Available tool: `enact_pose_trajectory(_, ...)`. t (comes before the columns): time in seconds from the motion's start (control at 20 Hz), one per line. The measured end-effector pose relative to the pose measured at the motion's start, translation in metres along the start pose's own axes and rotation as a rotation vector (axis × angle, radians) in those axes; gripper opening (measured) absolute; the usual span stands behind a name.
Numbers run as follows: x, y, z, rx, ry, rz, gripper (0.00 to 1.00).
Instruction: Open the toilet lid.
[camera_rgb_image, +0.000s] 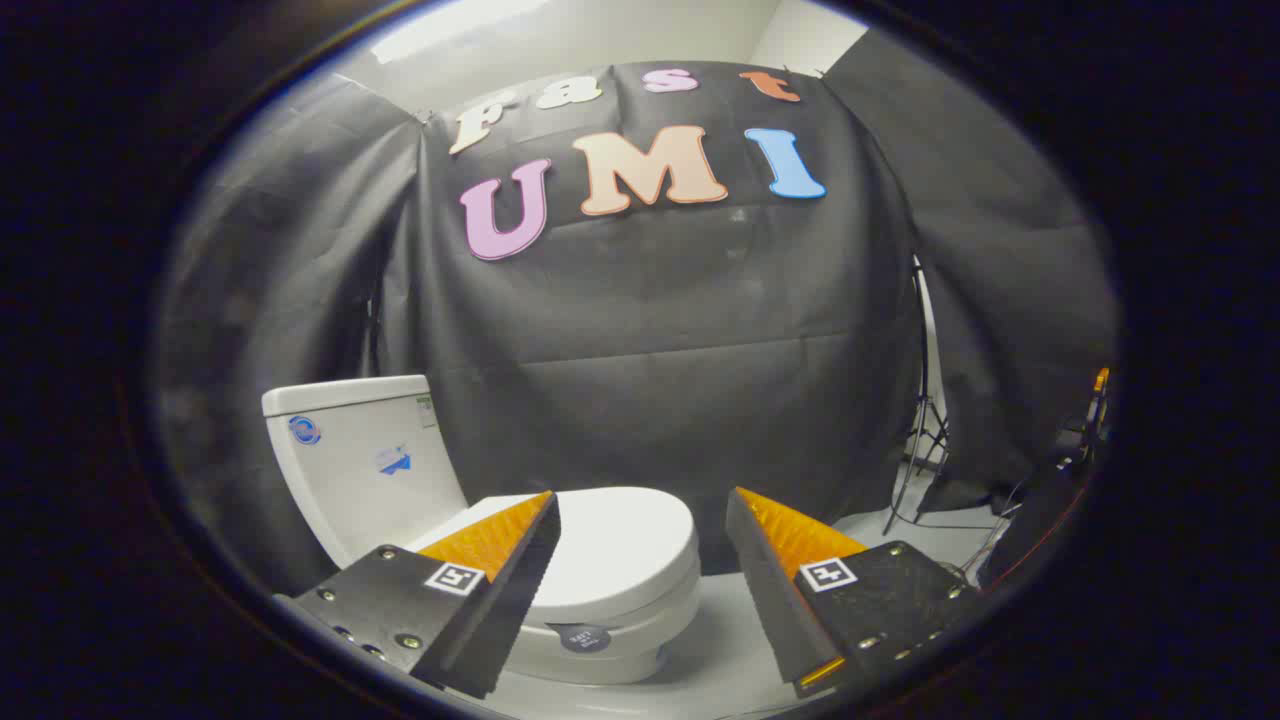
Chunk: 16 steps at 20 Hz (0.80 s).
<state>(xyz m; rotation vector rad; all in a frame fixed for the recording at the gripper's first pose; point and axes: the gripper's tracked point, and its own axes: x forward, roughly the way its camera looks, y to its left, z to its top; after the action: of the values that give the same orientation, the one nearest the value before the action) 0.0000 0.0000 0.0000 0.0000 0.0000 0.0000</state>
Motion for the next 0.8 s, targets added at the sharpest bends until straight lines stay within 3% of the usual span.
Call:
enact_pose_trajectory(0.65,-0.001,-0.010,0.001,-0.023,0.030,-0.001,0.98)
enact_pose_trajectory(0.8,-0.007,0.001,0.002,-0.045,0.038,0.030,0.98)
